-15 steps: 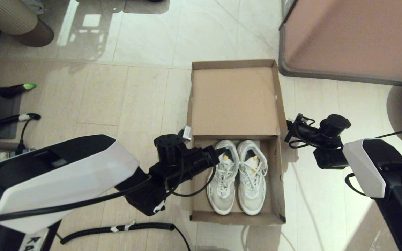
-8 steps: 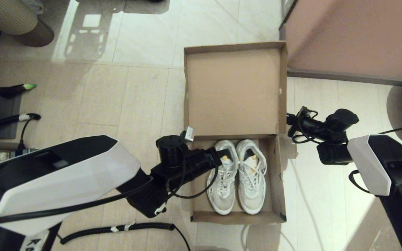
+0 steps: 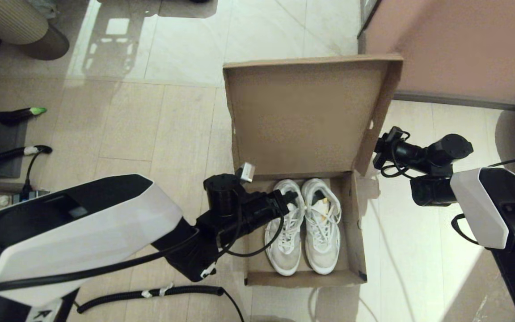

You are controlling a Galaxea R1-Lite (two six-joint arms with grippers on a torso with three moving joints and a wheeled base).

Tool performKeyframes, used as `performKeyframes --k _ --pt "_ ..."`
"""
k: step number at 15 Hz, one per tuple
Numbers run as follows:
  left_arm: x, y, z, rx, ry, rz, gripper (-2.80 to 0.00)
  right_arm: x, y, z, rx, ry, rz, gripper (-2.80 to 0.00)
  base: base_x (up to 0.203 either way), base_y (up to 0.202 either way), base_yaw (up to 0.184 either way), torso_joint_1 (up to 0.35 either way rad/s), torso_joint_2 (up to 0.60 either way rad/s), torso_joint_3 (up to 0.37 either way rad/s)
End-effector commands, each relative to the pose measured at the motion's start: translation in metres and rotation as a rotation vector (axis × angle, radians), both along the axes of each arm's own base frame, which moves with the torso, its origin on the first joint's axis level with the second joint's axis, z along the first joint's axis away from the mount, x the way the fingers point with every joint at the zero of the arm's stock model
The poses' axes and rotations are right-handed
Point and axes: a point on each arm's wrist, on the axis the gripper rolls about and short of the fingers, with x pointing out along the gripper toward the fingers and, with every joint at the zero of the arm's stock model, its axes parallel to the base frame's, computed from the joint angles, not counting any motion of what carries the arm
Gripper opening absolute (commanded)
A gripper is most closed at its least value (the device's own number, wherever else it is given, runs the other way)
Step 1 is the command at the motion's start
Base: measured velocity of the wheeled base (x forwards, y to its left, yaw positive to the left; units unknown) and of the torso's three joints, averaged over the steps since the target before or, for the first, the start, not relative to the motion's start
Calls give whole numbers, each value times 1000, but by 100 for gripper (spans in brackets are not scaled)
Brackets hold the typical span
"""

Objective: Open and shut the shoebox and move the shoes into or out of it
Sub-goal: Close the shoe box

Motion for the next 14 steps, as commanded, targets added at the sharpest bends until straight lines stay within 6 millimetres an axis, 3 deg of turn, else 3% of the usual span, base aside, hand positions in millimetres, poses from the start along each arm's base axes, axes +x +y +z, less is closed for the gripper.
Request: performKeyframes --k 1,4,8,11,14 --pt "-6 0 16 -23 -24 -11 -280 -6 -1 18 -28 -26 30 -280 0 0 0 0 0 0" --pt "-24 3 29 -22 -21 -30 -280 -10 0 24 -61 -54 58 -280 0 0 0 0 0 0" --pt "-62 21 66 -43 -55 -57 -280 -17 0 38 -95 -74 91 -280 0 0 0 0 0 0" --pt "-99 53 85 -23 -89 -59 -280 -21 1 47 -106 -43 122 -280 0 0 0 0 0 0" --pt "-138 99 100 -25 -121 -23 -280 -25 1 52 -141 -30 155 -280 0 0 0 0 0 0"
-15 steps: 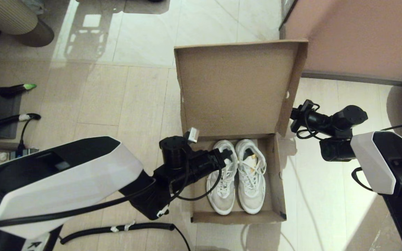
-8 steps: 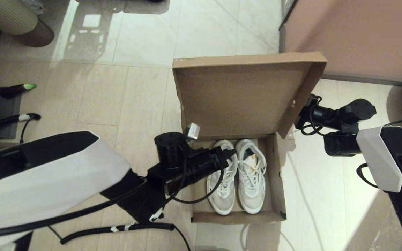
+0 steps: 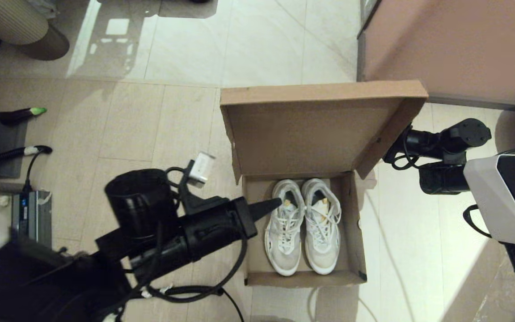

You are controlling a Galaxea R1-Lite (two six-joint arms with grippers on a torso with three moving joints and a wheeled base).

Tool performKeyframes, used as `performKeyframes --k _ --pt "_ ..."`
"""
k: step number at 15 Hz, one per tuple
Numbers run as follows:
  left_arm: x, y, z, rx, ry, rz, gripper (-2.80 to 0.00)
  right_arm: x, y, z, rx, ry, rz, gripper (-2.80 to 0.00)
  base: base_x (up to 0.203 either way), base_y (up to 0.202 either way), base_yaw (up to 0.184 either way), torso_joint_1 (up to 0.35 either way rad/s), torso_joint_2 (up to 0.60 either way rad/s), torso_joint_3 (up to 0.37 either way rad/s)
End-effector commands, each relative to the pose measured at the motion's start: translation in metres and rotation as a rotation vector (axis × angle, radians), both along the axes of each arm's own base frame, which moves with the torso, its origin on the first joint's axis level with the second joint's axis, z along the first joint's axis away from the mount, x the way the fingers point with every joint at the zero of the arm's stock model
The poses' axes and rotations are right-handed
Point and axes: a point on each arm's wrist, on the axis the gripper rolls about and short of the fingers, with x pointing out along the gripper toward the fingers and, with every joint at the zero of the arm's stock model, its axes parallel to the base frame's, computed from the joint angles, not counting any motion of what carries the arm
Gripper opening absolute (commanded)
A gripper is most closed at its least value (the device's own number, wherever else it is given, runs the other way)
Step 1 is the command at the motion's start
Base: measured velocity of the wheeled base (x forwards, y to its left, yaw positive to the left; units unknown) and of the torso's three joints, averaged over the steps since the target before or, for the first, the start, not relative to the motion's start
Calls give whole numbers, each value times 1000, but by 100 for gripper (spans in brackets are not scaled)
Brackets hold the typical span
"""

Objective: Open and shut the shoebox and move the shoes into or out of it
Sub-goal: Close the shoe box

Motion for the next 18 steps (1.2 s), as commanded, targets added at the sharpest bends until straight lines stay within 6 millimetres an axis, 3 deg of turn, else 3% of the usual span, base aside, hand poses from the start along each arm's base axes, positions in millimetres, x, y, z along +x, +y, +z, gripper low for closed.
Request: performKeyframes --k 1,4,7,10,14,18 --pt "-31 42 28 -59 -75 43 -280 -4 1 8 -12 4 16 -280 0 0 0 0 0 0" --pt "-36 91 43 -87 -142 199 -280 -7 1 7 -29 43 36 -280 0 0 0 0 0 0" --pt "-14 112 68 -124 -230 314 -280 -12 1 1 -91 130 98 -280 0 0 0 0 0 0" --pt "47 104 69 -122 -231 356 -280 -21 -4 8 -75 250 100 -280 0 0 0 0 0 0" --pt "128 76 65 -151 -285 345 -280 -37 -12 10 -50 366 86 -280 0 0 0 0 0 0" --pt "181 36 45 -174 -323 268 -280 -66 -13 15 -30 459 80 -280 0 0 0 0 0 0"
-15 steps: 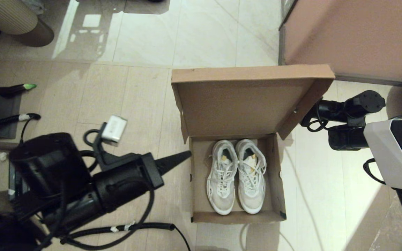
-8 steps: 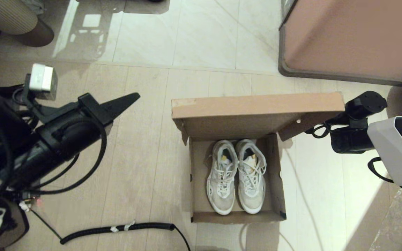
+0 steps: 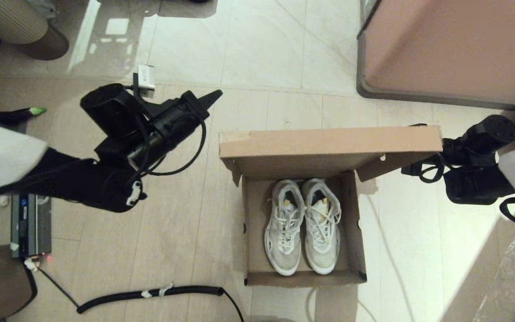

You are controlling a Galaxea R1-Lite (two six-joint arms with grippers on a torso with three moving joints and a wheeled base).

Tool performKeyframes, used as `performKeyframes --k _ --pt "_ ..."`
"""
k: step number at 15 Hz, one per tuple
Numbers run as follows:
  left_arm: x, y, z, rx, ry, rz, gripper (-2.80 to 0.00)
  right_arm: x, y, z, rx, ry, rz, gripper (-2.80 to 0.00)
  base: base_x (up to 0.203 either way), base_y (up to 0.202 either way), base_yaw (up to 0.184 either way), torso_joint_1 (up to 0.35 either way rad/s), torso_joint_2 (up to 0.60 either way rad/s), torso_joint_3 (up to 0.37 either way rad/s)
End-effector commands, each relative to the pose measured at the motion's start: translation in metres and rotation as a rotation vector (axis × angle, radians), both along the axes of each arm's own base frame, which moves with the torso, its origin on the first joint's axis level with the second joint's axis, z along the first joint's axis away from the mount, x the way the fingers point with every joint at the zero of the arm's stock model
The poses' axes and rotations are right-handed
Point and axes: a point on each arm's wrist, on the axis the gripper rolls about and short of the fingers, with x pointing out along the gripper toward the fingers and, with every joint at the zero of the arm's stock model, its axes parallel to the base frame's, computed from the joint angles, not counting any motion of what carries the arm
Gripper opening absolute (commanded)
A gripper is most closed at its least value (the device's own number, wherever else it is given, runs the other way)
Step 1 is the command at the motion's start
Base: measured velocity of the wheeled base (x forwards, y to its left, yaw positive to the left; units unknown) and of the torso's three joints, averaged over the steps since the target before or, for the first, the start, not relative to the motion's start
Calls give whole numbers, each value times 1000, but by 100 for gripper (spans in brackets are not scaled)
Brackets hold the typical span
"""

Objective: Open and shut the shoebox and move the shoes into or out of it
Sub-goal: Close the shoe box

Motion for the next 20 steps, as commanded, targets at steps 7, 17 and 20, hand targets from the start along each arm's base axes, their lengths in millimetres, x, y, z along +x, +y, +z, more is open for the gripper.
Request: performKeyframes --k 7,17,20 --pt "24 -62 -35 45 39 -215 -280 -51 19 5 14 136 37 -280 0 0 0 0 0 0" --pt "-96 -55 -58 158 231 -108 -280 -163 33 97 -81 -454 23 -280 0 0 0 0 0 0" --pt "-106 4 -37 142 201 47 -280 -217 39 119 -99 -572 21 -280 0 0 0 0 0 0"
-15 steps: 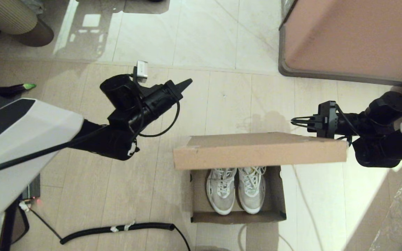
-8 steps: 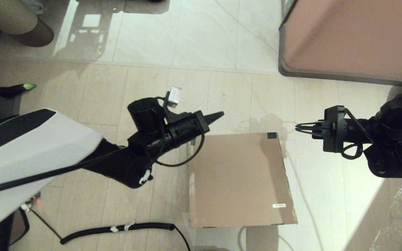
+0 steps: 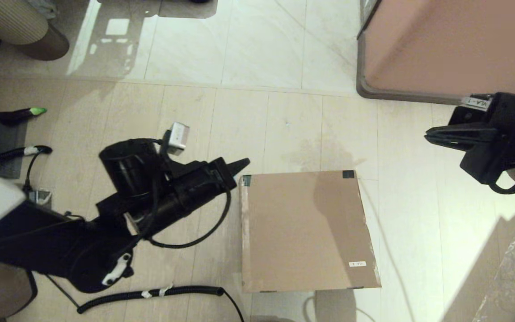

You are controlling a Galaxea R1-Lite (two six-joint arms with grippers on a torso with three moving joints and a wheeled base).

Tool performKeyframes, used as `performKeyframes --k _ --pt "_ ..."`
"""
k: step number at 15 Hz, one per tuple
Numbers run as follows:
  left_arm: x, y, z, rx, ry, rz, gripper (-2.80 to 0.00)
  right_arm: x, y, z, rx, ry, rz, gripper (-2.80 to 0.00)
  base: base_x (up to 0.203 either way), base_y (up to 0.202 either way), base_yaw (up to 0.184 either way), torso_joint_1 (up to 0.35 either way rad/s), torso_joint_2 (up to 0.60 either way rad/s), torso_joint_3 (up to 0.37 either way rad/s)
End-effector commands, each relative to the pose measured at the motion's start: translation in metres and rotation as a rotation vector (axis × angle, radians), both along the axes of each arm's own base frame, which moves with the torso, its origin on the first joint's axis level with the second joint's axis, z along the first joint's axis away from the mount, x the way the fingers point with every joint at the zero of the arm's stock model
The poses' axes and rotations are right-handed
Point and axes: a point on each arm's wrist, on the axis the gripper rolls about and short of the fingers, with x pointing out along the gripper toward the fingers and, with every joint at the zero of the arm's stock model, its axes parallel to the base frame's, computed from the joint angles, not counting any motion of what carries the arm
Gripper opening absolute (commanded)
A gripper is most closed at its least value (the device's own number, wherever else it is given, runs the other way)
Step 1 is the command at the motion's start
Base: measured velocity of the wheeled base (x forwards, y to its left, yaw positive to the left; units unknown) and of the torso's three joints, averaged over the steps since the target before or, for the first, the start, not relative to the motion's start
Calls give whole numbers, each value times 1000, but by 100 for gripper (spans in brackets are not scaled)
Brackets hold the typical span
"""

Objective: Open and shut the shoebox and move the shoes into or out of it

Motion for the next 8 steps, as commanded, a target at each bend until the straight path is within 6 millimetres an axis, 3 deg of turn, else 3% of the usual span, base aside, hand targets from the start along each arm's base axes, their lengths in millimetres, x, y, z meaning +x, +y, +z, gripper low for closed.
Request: performKeyframes --k 1,3,5,8 --pt "-16 53 21 0 -58 131 -280 -62 7 28 -21 -124 3 -280 0 0 0 0 0 0" --pt "-28 109 18 81 -56 318 -280 -100 11 28 -26 -157 -2 -280 0 0 0 0 0 0" --pt "-61 160 20 160 -76 505 -280 -141 16 27 -32 -198 -6 -280 0 0 0 0 0 0" --pt "-130 174 5 257 -111 532 -280 -192 21 10 -35 -208 -30 -280 0 0 0 0 0 0"
